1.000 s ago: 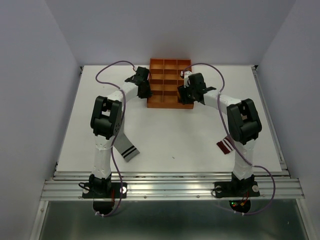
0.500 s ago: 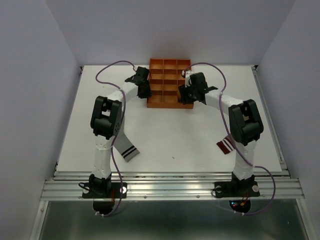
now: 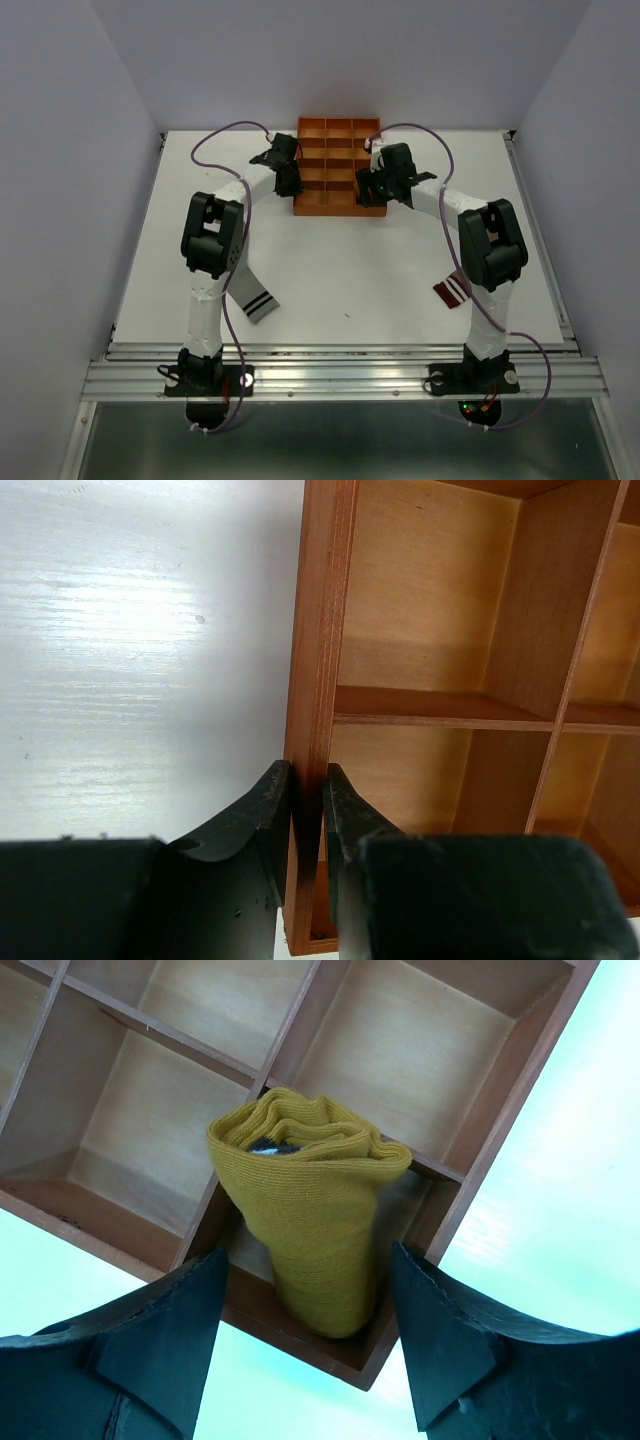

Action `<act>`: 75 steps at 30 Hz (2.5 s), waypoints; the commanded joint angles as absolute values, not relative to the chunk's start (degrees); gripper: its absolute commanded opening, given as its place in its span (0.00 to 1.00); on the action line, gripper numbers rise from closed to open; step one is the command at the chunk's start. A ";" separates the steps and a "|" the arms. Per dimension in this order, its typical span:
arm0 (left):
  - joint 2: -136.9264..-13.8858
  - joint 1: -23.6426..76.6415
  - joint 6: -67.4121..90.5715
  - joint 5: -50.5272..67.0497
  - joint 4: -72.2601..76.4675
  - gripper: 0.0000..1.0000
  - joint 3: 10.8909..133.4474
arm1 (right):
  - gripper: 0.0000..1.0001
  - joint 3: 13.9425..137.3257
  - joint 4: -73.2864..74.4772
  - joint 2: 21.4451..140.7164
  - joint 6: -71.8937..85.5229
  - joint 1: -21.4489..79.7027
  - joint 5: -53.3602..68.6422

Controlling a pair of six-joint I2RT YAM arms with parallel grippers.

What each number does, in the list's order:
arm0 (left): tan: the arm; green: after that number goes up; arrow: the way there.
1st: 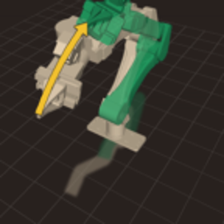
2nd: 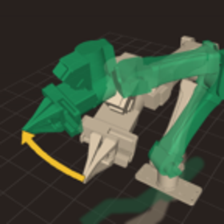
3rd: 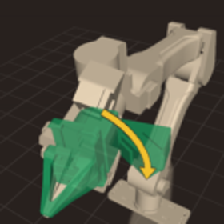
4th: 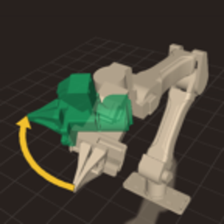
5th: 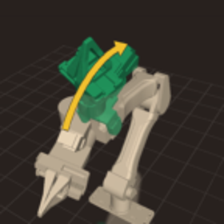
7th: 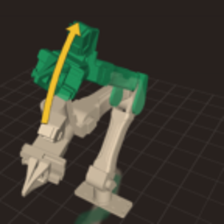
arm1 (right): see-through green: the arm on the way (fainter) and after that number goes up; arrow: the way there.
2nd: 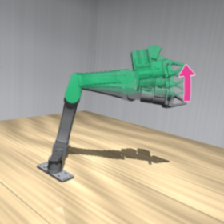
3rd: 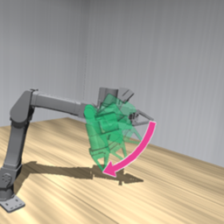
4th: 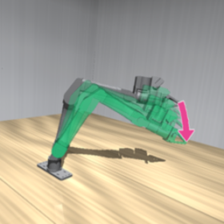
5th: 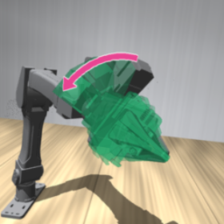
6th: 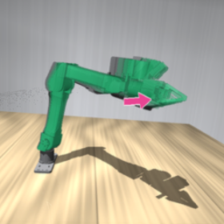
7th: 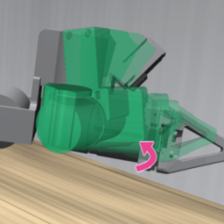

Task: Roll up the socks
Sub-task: Place the sock in the storage box.

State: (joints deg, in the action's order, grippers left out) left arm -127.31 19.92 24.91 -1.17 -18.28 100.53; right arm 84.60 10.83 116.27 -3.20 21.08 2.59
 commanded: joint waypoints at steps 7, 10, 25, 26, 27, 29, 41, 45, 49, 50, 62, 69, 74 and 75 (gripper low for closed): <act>-128.50 17.58 26.10 -5.54 -19.86 0.00 101.60 | 0.74 88.15 5.98 115.58 -4.04 20.48 1.93; -128.76 17.58 26.02 -5.10 -19.78 0.00 101.86 | 0.77 88.68 5.37 115.75 -3.87 20.48 2.46; -129.46 17.58 25.75 -4.13 -19.78 0.00 102.48 | 0.82 92.37 5.19 118.83 -3.69 21.53 5.28; -129.46 17.58 25.75 -4.13 -19.78 0.00 102.48 | 0.82 92.72 5.45 119.35 -3.69 21.53 5.62; -129.38 17.58 25.84 -4.13 -19.78 0.00 102.48 | 0.82 93.51 5.80 119.70 -3.69 21.53 5.80; -129.55 17.58 25.84 -4.13 -19.78 0.00 102.39 | 0.82 94.30 6.59 120.58 -3.52 21.53 5.63; -129.99 17.58 25.93 -3.69 -19.78 0.00 102.74 | 0.82 97.12 10.10 122.87 -1.94 23.12 3.70; -129.90 17.58 26.10 -3.69 -19.69 0.00 102.66 | 0.82 97.03 10.63 122.96 -0.27 23.64 0.80; -129.90 17.49 26.10 -3.69 -19.78 0.00 102.66 | 0.82 96.68 10.72 122.87 1.85 24.35 -3.60; -129.90 17.58 26.10 -3.69 -19.78 0.00 102.66 | 0.82 96.68 10.72 122.96 2.11 24.95 -5.52; -129.73 17.58 26.37 -3.43 -19.69 0.00 102.13 | 0.80 98.00 11.34 123.75 5.01 26.72 -13.80; -129.46 17.58 26.54 -3.69 -19.60 0.00 101.25 | 0.80 99.05 11.69 124.89 4.66 27.77 -21.87; -129.37 17.49 26.54 -3.69 -19.60 0.00 101.60 | 0.73 97.74 12.04 123.66 6.32 27.77 -17.69; -129.55 17.49 26.54 -3.60 -19.69 0.00 101.69 | 0.71 97.82 12.22 123.75 6.59 27.77 -16.80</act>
State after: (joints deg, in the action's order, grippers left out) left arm -127.68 19.77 24.27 -1.32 -19.46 101.41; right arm 96.38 11.81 124.36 4.84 27.46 -17.93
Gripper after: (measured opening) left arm 0.254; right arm 0.736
